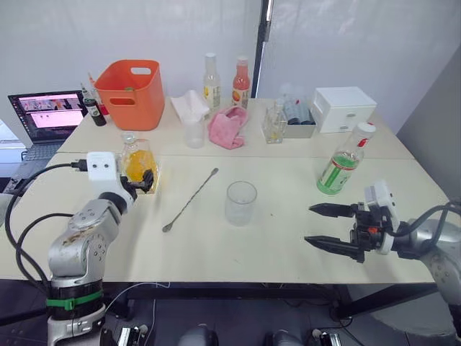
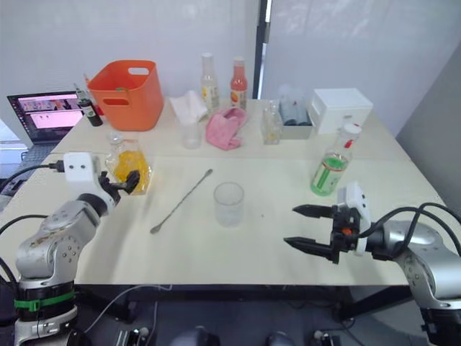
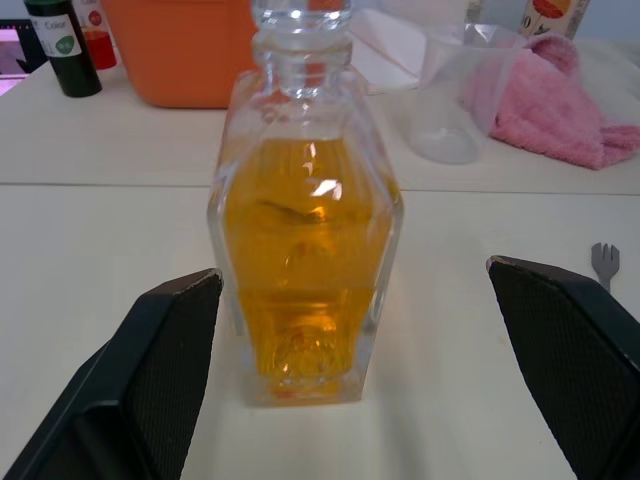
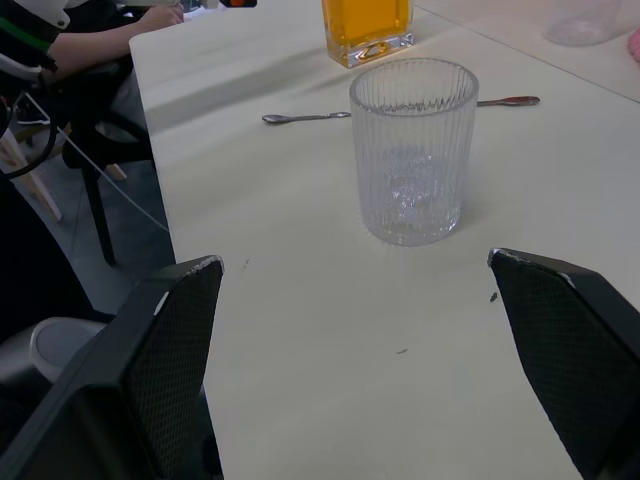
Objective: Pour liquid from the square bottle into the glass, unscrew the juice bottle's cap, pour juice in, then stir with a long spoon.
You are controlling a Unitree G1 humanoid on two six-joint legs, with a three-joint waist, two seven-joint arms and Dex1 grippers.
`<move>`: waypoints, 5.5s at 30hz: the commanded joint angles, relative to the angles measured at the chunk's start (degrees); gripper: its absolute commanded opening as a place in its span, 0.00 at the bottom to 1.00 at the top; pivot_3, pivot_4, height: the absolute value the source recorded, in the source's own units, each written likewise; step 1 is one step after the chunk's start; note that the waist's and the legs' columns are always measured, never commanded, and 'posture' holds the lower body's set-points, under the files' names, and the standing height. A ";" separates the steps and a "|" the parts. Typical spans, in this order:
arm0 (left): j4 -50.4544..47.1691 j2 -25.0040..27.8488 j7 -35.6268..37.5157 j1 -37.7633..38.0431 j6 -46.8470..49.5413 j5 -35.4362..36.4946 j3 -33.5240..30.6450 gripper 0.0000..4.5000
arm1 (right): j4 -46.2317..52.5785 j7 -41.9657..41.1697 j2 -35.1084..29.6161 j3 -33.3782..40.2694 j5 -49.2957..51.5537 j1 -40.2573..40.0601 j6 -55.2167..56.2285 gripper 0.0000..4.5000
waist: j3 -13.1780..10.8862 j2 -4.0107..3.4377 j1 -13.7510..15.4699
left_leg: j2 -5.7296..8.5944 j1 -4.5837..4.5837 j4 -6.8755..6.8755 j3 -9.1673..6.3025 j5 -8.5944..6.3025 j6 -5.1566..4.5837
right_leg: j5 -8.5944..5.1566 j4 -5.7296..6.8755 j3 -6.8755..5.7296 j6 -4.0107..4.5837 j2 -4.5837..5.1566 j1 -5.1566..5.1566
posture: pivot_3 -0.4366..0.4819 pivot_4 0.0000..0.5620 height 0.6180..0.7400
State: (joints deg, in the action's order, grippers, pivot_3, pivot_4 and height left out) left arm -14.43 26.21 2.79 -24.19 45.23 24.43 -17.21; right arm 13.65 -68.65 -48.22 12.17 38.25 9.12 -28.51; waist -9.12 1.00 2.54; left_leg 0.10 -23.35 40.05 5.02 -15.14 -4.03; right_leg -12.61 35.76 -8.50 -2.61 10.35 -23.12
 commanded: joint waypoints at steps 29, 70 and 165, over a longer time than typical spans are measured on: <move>4.20 5.52 5.97 -3.51 2.22 -4.21 -2.70 1.00 | 3.93 5.23 0.75 2.64 -0.11 -3.86 3.05 1.00 | -0.07 0.12 0.15 | 0.01 0.01 0.00 -0.01 0.03 0.12 | 0.00 0.02 -0.01 0.00 0.01 -0.01 | 0.48 0.27 0.78; 32.62 13.89 31.65 -15.10 -30.41 -7.12 0.88 0.62 | 5.96 10.74 0.42 4.70 0.08 -3.91 0.68 1.00 | -0.30 0.51 -0.67 | -0.03 -0.22 0.07 0.00 0.08 0.06 | 0.02 0.12 -0.11 0.00 -0.11 -0.17 | 0.48 0.27 0.78; 9.17 5.14 64.43 -6.59 -25.29 -4.51 29.64 0.62 | 6.54 8.29 -0.86 -0.93 2.89 9.08 -6.15 1.00 | -0.42 0.31 0.10 | 0.00 -0.39 0.82 -0.01 -0.12 -0.30 | 0.09 0.13 -0.10 -0.15 0.01 -0.02 | 0.48 0.27 0.78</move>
State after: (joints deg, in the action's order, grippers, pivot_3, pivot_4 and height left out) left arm -5.73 32.01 68.11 -30.80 22.22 21.47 11.70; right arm 17.10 -60.82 -49.10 10.39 38.13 16.53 -33.02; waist -9.55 1.31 2.64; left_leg 0.10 -23.73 40.87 5.00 -15.26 -4.33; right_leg -12.52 35.89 -8.60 -2.76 10.36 -23.14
